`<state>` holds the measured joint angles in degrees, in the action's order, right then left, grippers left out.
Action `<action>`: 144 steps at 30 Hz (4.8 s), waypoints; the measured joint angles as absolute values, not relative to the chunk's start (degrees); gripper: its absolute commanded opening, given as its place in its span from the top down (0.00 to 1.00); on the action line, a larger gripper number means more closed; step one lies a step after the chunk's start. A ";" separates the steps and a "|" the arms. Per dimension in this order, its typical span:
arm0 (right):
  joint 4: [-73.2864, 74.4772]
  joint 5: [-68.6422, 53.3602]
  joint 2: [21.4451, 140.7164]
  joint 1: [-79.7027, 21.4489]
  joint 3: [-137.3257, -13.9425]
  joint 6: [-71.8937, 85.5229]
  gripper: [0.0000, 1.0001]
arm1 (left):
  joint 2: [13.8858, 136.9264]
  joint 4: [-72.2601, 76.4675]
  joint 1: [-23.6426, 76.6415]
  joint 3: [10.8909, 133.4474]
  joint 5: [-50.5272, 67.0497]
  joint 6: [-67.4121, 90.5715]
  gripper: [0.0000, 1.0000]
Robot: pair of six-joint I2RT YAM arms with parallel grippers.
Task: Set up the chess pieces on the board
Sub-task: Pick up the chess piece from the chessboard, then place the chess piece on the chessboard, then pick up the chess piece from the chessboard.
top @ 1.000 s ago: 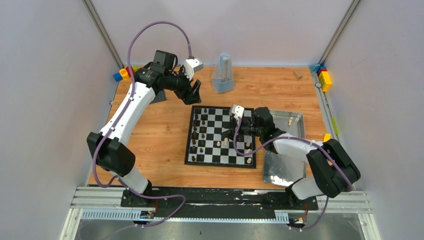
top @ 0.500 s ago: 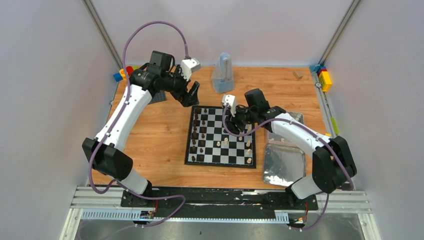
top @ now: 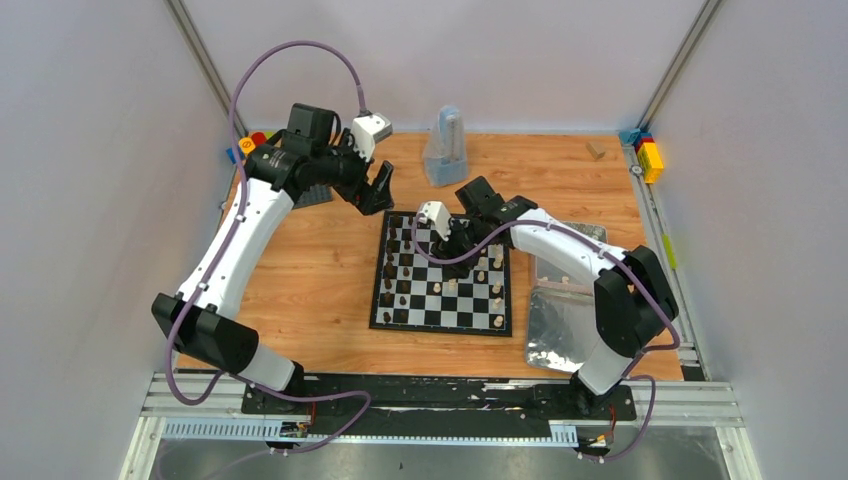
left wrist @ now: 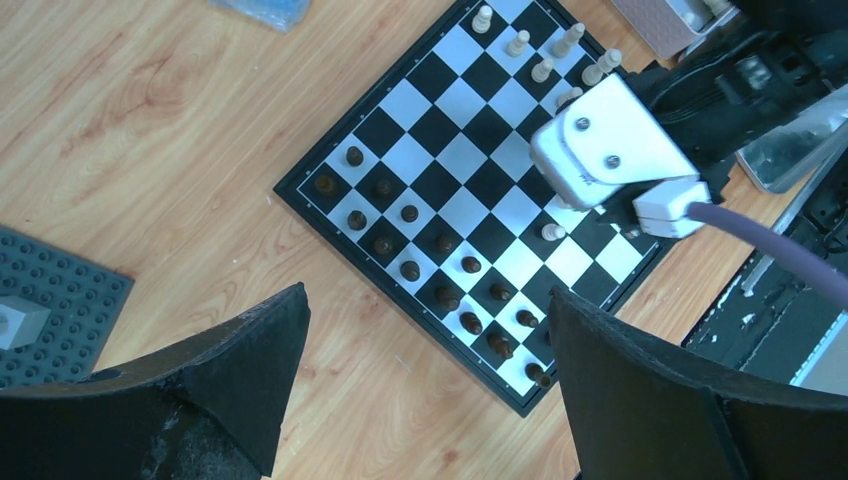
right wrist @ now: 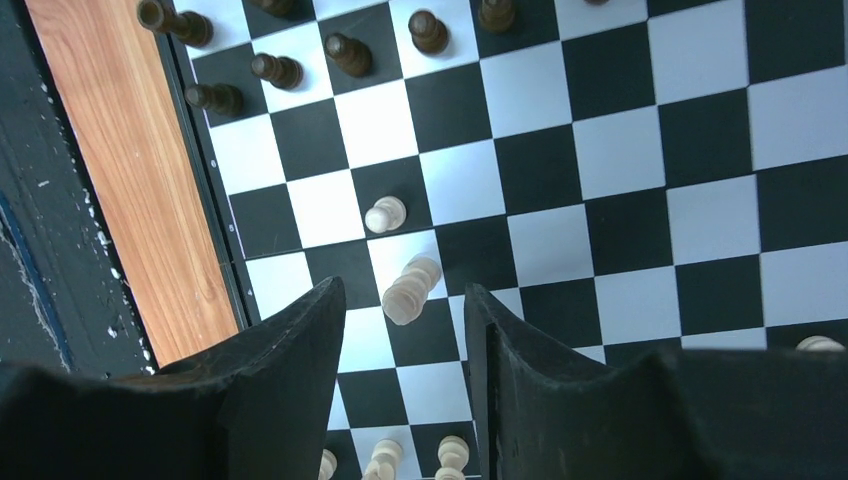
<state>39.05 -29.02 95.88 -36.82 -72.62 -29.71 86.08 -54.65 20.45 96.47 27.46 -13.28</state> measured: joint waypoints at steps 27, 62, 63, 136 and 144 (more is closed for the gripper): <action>42.74 -23.18 101.62 -39.35 -74.00 -29.30 0.96 | 83.66 -54.59 20.45 95.15 26.85 -12.95 0.02; 49.25 -20.86 86.96 -23.83 -65.52 -29.23 1.00 | 81.91 -54.22 20.45 93.71 27.94 -12.91 0.01; 49.08 -20.82 86.98 -23.81 -65.10 -29.23 1.00 | 81.91 -54.22 20.45 93.67 27.97 -12.91 0.01; 40.45 -27.29 104.62 -42.39 -75.18 -24.27 0.50 | 73.21 -45.15 13.02 76.03 17.91 -11.18 0.00; 40.03 -25.32 106.89 -43.92 -76.25 -24.25 0.61 | 69.76 -45.54 12.19 74.83 17.69 -11.20 0.00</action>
<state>40.03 -25.32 106.89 -43.92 -76.25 -24.25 69.76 -45.54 12.19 74.83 17.69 -11.20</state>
